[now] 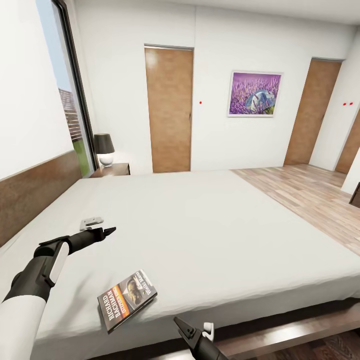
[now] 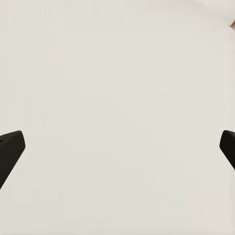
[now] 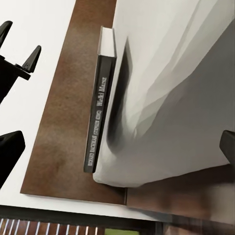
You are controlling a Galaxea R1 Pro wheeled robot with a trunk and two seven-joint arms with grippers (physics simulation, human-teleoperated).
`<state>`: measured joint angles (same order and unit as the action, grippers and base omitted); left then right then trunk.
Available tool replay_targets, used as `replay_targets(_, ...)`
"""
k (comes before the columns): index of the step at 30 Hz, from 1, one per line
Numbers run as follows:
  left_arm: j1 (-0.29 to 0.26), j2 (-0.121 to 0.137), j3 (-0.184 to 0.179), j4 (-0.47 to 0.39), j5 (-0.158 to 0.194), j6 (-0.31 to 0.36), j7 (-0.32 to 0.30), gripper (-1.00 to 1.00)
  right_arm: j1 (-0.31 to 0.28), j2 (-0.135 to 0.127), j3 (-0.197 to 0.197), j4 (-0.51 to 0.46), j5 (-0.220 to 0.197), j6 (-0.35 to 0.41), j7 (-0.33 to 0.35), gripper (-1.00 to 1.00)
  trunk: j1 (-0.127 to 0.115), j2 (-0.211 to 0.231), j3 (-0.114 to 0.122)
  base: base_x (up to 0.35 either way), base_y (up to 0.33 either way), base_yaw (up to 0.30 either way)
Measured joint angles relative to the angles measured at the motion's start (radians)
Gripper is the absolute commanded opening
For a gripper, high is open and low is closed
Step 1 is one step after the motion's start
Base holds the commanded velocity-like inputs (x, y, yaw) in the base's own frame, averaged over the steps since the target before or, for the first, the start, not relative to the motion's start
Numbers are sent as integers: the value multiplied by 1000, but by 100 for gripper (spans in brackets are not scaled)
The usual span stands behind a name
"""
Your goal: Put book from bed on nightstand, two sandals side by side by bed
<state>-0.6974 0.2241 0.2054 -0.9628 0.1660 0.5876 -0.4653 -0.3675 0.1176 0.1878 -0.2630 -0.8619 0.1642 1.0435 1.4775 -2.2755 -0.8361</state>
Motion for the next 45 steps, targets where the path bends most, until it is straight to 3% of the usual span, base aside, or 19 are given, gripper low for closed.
replay_targets(26,0,1,0,0,0,0,-1,100,0,8,-2,4,-20,-3,-15,100,0,0,0,0,0,0)
replay_targets(32,0,0,0,0,0,0,-1,100,0,14,-1,3,-28,-4,-123,100,0,0,0,0,0,0)
replay_targets(38,0,1,0,0,0,0,0,100,0,23,0,1,-71,-3,-252,100,0,0,0,0,0,0)
replay_targets(45,0,0,0,0,0,0,0,100,0,29,-1,-1,-123,-3,-309,100,0,0,0,0,0,0)
